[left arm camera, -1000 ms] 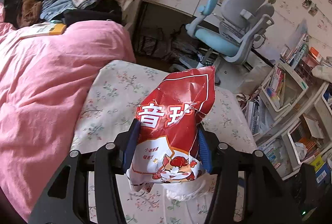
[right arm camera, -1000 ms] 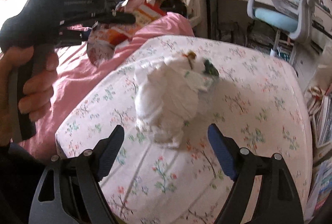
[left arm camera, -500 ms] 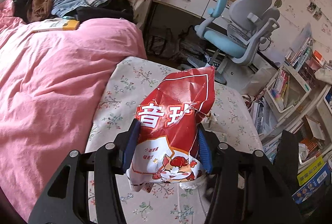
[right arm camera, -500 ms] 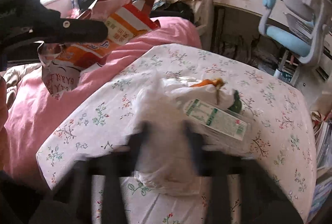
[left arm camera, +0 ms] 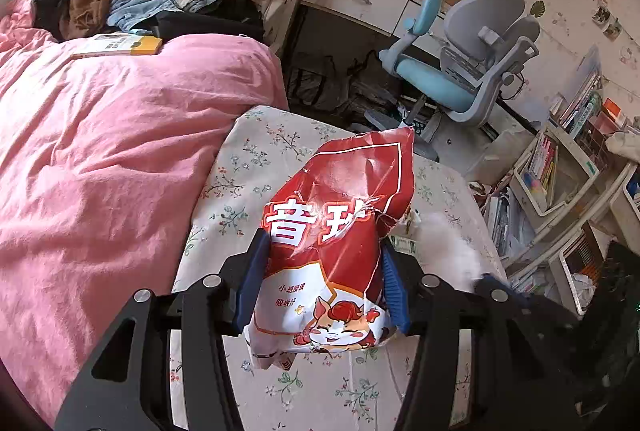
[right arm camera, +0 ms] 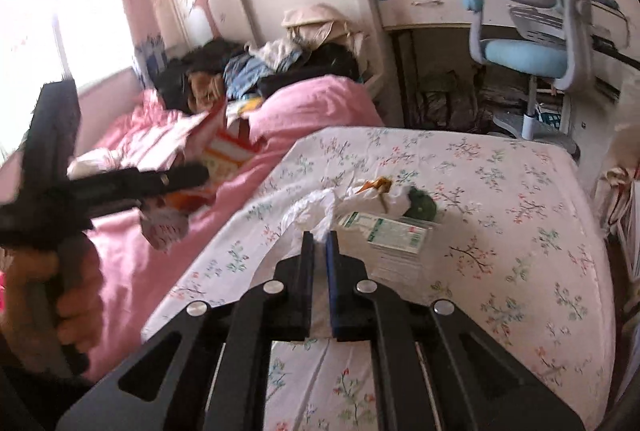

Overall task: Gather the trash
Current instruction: 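Hold the red wrapper in the left tool while the right tool grasps the white tissue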

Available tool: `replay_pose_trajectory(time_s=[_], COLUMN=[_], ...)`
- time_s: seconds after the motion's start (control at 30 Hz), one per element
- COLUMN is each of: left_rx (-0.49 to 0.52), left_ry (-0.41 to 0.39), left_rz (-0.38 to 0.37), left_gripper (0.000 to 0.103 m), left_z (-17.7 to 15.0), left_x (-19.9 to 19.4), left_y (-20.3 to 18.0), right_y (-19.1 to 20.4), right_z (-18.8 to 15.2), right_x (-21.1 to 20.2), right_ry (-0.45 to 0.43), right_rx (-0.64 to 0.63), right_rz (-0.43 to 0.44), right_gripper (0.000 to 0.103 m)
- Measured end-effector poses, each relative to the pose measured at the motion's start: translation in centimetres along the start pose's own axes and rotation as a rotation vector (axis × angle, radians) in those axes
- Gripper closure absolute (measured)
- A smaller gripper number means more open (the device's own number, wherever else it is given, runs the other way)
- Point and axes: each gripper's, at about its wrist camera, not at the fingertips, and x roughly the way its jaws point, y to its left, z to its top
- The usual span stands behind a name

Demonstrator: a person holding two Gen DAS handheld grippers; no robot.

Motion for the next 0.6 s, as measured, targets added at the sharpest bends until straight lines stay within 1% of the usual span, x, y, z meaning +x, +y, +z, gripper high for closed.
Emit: replay_pose_trajectory(time_s=[0.07, 0.13, 0.23, 0.33, 0.37, 0.4, 0.43, 0.47, 0.5, 0.53, 0.6], left_rx=[0.002, 0.003, -0.003, -0.003, -0.001, 0.004, 0.008, 0.013, 0.018, 0.02, 0.019], left_ry=[0.0, -0.003, -0.004, -0.004, -0.004, -0.003, -0.003, -0.002, 0.0, 0.001, 0.003], left_rz=[0.001, 0.001, -0.001, -0.003, -0.005, -0.006, -0.007, -0.008, -0.008, -0.007, -0.007], left_gripper=[0.053, 0.053, 0.053, 0.053, 0.053, 0.053, 0.053, 0.053, 0.053, 0.053, 0.053], left_z=[0.0, -0.1, -0.1, -0.1, -0.1, -0.1, -0.2, -0.3, -0.3, -0.4, -0.4], left_x=[-0.2, -0.4, -0.5, -0.5, -0.6, -0.5, -0.5, -0.5, -0.4, -0.4, -0.3], left_y=[0.1, 0.1, 0.2, 0.2, 0.1, 0.0, -0.1, -0.2, -0.3, -0.4, -0.3], right_y=[-0.4, -0.8, -1.9, -3.3, -3.6, -3.8, -4.0, -4.0, -3.9, -3.7, -3.3], right_z=[-0.2, -0.8, -2.7, -4.3, -4.7, -4.9, -5.0, -5.1, -5.2, -5.2, -5.6], right_x=[-1.2, -2.0, -2.1, -1.1, -0.6, -0.4, -0.3, -0.2, 0.0, 0.3, 0.8], right_ry=[-0.007, 0.011, 0.09, 0.184, 0.21, 0.218, 0.225, 0.221, 0.212, 0.214, 0.235], right_rx=[0.015, 0.012, 0.026, 0.051, 0.051, 0.056, 0.065, 0.074, 0.074, 0.065, 0.041], right_rz=[-0.007, -0.044, -0.097, -0.129, -0.149, -0.147, -0.14, -0.142, -0.153, -0.157, -0.176], right_gripper=[0.096, 0.096, 0.096, 0.093, 0.086, 0.071, 0.06, 0.043, 0.039, 0.038, 0.033])
